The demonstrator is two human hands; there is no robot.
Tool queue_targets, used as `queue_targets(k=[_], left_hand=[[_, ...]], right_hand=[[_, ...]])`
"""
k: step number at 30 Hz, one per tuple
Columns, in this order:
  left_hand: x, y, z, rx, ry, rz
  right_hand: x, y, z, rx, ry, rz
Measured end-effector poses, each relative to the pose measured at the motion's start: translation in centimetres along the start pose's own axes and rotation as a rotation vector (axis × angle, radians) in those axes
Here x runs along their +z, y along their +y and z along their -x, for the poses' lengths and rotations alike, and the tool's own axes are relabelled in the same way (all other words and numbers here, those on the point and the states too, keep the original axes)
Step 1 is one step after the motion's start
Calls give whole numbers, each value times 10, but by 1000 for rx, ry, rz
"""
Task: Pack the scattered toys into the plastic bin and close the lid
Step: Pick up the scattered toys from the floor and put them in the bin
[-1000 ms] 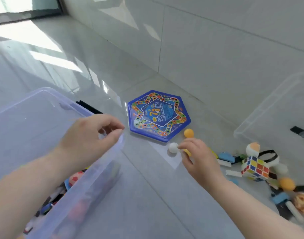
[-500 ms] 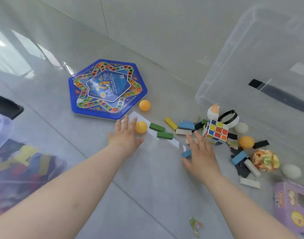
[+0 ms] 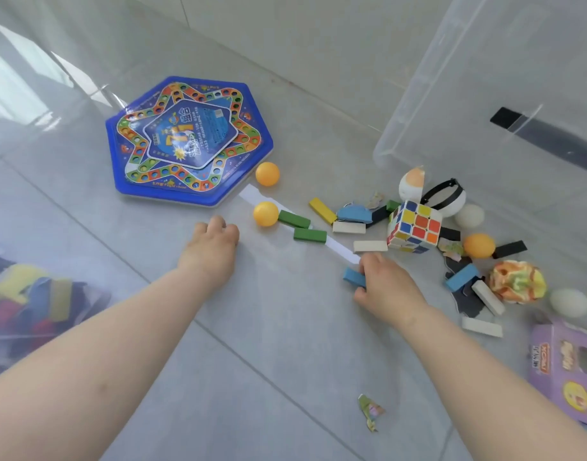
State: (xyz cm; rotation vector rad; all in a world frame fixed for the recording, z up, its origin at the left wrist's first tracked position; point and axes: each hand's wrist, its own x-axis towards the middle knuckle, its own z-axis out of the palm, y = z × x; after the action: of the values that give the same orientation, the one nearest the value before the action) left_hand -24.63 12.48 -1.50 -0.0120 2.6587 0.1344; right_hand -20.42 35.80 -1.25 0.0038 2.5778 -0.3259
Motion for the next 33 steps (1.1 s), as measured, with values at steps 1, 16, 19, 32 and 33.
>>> queue_targets(k=[1,16,19,32,33], left_hand=[[-3,0,2,0,-14,36],[-15,29,15,189,80,19],[-12,31,7,207,43,-67],[-13,9,32,152,82,-141],[-19,3,39,124,95,-54]], right_hand=[[-3,-2,2,10,-26,-22],[62,17,119,51,-181,-204],[63,16,114,55,-212,-129],[61,20,108,123,-145,-160],[58,20,107,146,-147,-205]])
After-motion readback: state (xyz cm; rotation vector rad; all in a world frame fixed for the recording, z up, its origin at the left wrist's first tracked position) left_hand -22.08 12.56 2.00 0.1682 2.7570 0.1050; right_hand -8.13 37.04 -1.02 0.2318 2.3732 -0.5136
